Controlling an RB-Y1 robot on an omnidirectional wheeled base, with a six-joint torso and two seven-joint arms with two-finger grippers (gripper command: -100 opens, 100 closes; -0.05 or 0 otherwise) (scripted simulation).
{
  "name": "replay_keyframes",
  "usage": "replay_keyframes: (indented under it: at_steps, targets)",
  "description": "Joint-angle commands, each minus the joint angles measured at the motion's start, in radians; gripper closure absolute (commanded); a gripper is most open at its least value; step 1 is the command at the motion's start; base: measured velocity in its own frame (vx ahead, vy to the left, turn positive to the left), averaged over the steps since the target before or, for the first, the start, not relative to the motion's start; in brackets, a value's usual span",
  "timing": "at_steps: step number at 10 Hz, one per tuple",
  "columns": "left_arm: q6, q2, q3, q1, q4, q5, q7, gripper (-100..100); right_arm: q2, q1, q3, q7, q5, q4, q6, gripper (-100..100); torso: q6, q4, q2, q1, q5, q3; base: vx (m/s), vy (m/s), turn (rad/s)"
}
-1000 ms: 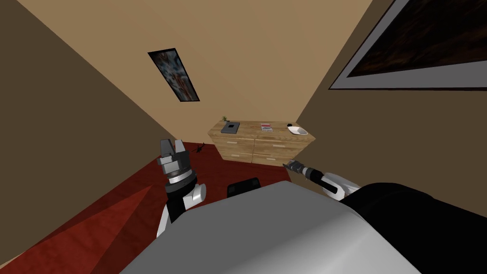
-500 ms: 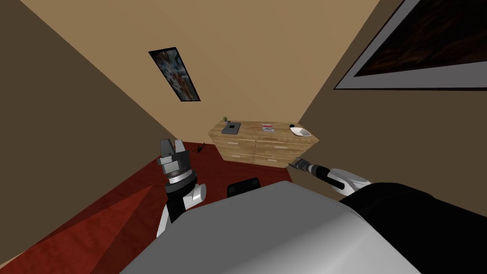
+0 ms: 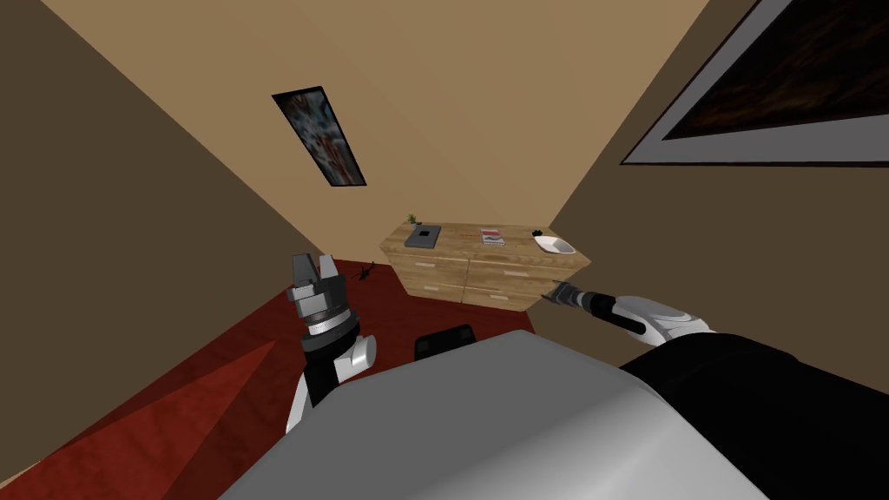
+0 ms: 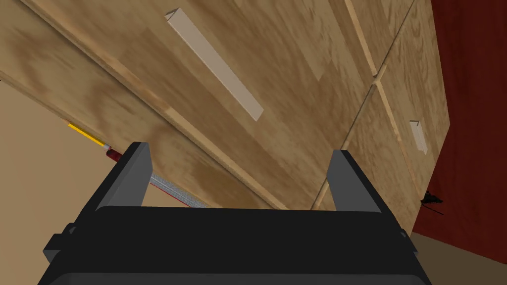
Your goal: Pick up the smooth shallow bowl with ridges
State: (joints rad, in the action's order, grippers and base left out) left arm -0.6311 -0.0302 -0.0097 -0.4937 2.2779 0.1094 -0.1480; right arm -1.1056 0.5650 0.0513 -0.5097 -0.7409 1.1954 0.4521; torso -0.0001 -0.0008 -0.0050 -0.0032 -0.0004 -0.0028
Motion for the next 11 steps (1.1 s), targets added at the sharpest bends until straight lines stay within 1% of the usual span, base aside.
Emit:
replay_keyframes:
  at_steps: [1,2,4,5,7,10,11]
  targets:
    - [0.0,0.0,0.0,0.0,0.0,0.0,0.0,0,-0.05,-0.005,0.005,-0.025,-0.028,-0.023,-0.015,-100,0.0,0.0,0.0,0.0,0.0,0.0,0.075,-0.031,0.026]
    - [0.0,0.0,0.0,0.0,0.0,0.0,0.0,0,-0.055,-0.005,0.005,-0.025,-0.028,-0.023,-0.015,-100,0.0,0.0,0.0,0.0,0.0,0.0,0.08,-0.038,0.012]
    - [0.0,0.0,0.0,0.0,0.0,0.0,0.0,0,-0.121,-0.035,0.004,-0.073,-0.076,-0.08,-0.03,-100,0.0,0.0,-0.001,-0.002,0.0,0.0,0.115,-0.062,0.024]
    - [0.0,0.0,0.0,0.0,0.0,0.0,0.0,0,-0.125,-0.035,0.004,-0.073,-0.076,-0.08,-0.03,-100,0.0,-0.001,-0.003,-0.003,-0.001,-0.002,0.113,-0.061,0.015]
    - [0.0,0.0,0.0,0.0,0.0,0.0,0.0,0,-0.182,-0.064,-0.001,-0.115,-0.117,-0.126,-0.044,-100,0.0,-0.001,-0.003,-0.002,-0.001,-0.002,0.128,-0.059,0.014]
    - [0.0,0.0,0.0,0.0,0.0,0.0,0.0,0,-0.237,-0.097,-0.015,-0.166,-0.164,-0.175,-0.059,-100,0.0,-0.001,-0.006,-0.006,-0.001,-0.004,0.17,-0.118,0.01]
    - [0.0,0.0,0.0,0.0,0.0,0.0,0.0,0,-0.25,-0.109,-0.031,-0.19,-0.185,-0.195,-0.063,-100,0.0,-0.001,-0.006,-0.007,-0.002,-0.003,0.187,-0.151,-0.006]
